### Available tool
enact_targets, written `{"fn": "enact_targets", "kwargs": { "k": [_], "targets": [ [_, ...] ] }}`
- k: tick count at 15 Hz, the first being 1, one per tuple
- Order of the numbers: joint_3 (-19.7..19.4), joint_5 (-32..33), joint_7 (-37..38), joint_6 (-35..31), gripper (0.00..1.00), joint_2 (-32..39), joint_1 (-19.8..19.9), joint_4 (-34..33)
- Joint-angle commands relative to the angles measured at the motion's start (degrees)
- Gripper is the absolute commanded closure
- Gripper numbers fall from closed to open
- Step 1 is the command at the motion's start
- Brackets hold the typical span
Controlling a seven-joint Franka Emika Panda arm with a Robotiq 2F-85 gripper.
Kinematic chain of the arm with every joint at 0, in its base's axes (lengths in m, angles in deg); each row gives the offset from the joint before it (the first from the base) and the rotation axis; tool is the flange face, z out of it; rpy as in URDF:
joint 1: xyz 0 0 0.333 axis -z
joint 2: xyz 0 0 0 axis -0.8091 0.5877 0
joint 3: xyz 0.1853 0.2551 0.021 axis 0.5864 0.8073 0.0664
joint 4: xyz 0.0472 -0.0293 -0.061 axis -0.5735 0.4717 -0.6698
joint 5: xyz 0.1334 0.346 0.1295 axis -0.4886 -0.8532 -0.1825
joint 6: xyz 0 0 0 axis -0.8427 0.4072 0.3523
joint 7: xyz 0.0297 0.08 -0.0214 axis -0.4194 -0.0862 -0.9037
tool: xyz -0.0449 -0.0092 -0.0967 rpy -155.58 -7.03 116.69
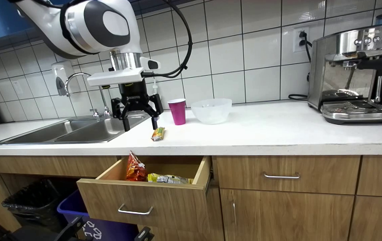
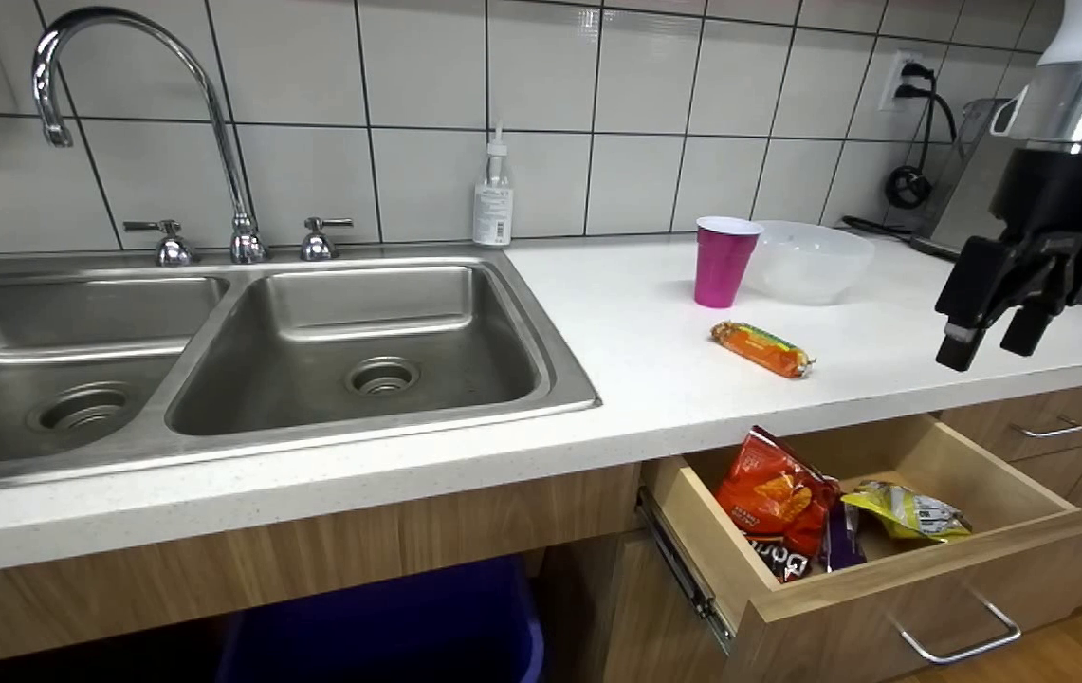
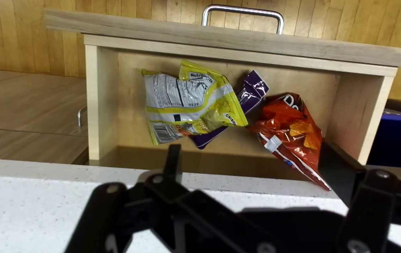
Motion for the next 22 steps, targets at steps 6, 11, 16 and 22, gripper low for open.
{"fn": "enact_targets", "kwargs": {
  "k": [6,11,16,22],
  "targets": [
    [-0.36,-0.46,-0.73,2.98,0.00,-0.63,-0.14,0.39],
    [-0.23,0.81,0.14,6.57,0.00,-1.84,0.25,2.08],
    [-0.15,2.46,0.38,6.53,0.00,-2.69,0.47,5.11],
    [-0.38,2.85,-0.79,6.80,0.00,-3.89,0.32,8.94]
  ]
}}
